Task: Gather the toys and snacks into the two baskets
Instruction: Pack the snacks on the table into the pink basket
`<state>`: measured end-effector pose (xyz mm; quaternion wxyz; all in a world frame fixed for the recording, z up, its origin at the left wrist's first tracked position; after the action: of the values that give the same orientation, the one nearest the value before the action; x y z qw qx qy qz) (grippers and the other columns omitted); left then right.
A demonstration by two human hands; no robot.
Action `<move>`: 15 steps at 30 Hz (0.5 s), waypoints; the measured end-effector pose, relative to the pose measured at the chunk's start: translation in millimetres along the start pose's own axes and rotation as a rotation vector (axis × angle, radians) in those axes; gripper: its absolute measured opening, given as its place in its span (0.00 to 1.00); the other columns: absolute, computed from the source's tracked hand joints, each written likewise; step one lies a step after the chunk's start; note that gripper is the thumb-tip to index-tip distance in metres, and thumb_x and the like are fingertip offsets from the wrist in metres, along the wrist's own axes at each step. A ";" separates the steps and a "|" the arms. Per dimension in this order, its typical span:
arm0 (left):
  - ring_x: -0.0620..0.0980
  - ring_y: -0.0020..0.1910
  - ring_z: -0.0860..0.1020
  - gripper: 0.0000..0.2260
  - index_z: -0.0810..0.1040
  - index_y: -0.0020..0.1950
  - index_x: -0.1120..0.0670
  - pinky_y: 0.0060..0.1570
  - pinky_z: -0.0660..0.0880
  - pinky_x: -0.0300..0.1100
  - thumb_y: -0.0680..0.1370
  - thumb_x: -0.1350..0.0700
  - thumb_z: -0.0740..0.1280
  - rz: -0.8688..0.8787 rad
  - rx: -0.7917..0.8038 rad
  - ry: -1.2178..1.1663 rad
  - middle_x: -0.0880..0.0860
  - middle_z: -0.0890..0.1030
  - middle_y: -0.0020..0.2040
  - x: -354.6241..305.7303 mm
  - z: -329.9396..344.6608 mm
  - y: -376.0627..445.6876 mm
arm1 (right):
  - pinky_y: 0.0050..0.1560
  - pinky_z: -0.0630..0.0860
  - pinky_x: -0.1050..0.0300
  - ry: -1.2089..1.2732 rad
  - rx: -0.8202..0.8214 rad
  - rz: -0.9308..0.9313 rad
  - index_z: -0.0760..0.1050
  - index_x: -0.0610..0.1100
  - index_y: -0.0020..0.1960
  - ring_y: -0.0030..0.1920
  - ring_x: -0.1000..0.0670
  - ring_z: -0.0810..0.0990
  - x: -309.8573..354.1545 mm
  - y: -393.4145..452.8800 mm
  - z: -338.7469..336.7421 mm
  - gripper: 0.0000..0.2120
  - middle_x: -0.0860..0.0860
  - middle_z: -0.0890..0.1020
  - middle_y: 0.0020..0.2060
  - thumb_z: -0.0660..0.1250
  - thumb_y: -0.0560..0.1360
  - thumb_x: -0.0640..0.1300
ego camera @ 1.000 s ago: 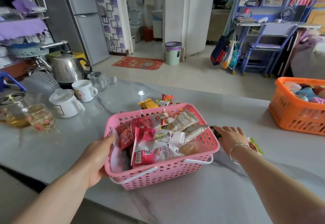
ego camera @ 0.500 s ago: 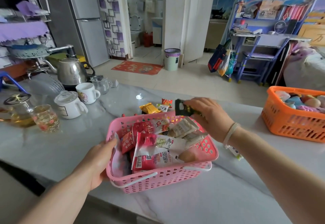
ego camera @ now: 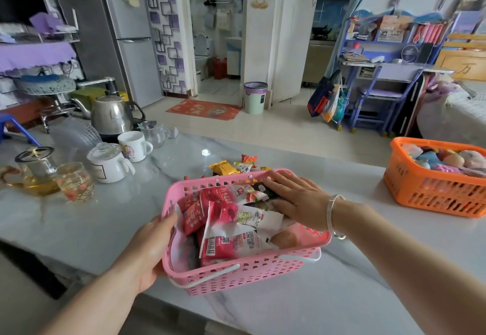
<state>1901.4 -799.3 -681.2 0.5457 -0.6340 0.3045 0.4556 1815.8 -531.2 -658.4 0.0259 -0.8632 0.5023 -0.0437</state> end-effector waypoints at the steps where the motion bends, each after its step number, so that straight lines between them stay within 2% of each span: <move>1: 0.58 0.39 0.85 0.14 0.79 0.57 0.54 0.38 0.79 0.47 0.81 0.46 0.62 -0.002 0.001 0.000 0.57 0.87 0.41 0.4 1.0 0.6 | 0.75 0.40 0.53 0.008 -0.011 0.003 0.41 0.60 0.75 0.76 0.55 0.38 -1.0 -2.1 -0.8 0.25 0.58 0.41 0.76 0.44 0.81 0.58; 4: 0.57 0.39 0.85 0.14 0.79 0.56 0.55 0.38 0.78 0.46 0.81 0.46 0.62 -0.009 -0.007 0.002 0.57 0.87 0.40 0.8 4.2 1.5 | 0.75 0.39 0.53 0.069 -0.070 0.004 0.41 0.63 0.74 0.75 0.56 0.38 -4.7 -9.0 -4.6 0.24 0.59 0.41 0.75 0.44 0.80 0.59; 7: 0.57 0.36 0.84 0.14 0.80 0.56 0.55 0.37 0.78 0.46 0.81 0.46 0.63 -0.019 -0.009 -0.002 0.57 0.87 0.39 2.3 6.8 4.1 | 0.74 0.44 0.53 0.302 -0.298 0.028 0.48 0.63 0.74 0.75 0.58 0.45 -19.6 -16.8 -10.2 0.24 0.61 0.46 0.74 0.48 0.79 0.59; 10: 0.56 0.32 0.84 0.15 0.79 0.55 0.55 0.34 0.77 0.46 0.81 0.45 0.63 -0.025 -0.005 -0.001 0.56 0.87 0.37 3.7 8.1 6.8 | 0.73 0.55 0.51 0.393 -0.538 0.232 0.60 0.55 0.74 0.74 0.51 0.58 -67.5 -25.5 3.7 0.24 0.54 0.56 0.76 0.59 0.79 0.46; 12: 0.56 0.34 0.84 0.15 0.79 0.55 0.54 0.35 0.77 0.46 0.81 0.44 0.63 -0.026 -0.015 -0.002 0.56 0.87 0.37 4.6 8.8 9.4 | 0.71 0.58 0.50 0.359 -0.518 0.457 0.62 0.50 0.74 0.73 0.43 0.61 -104.4 -33.9 28.1 0.26 0.47 0.60 0.75 0.62 0.77 0.41; 15: 0.56 0.36 0.84 0.15 0.79 0.57 0.55 0.36 0.78 0.47 0.80 0.45 0.64 -0.030 -0.028 -0.009 0.56 0.87 0.37 6.9 10.5 14.6 | 0.71 0.59 0.47 0.301 -0.211 0.717 0.57 0.54 0.75 0.74 0.41 0.56 -140.5 -48.9 77.2 0.32 0.47 0.56 0.76 0.65 0.73 0.46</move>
<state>1888.7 -791.5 -693.4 0.5451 -0.6440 0.2862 0.4541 1796.9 -384.8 -737.8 -0.1234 -0.6152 0.7714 -0.1059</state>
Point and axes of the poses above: each hand's wrist, its own y-axis towards the middle knuckle, its own z-axis out of the palm, x = y × z, the point moved 3 cm from there along y, towards the middle knuckle
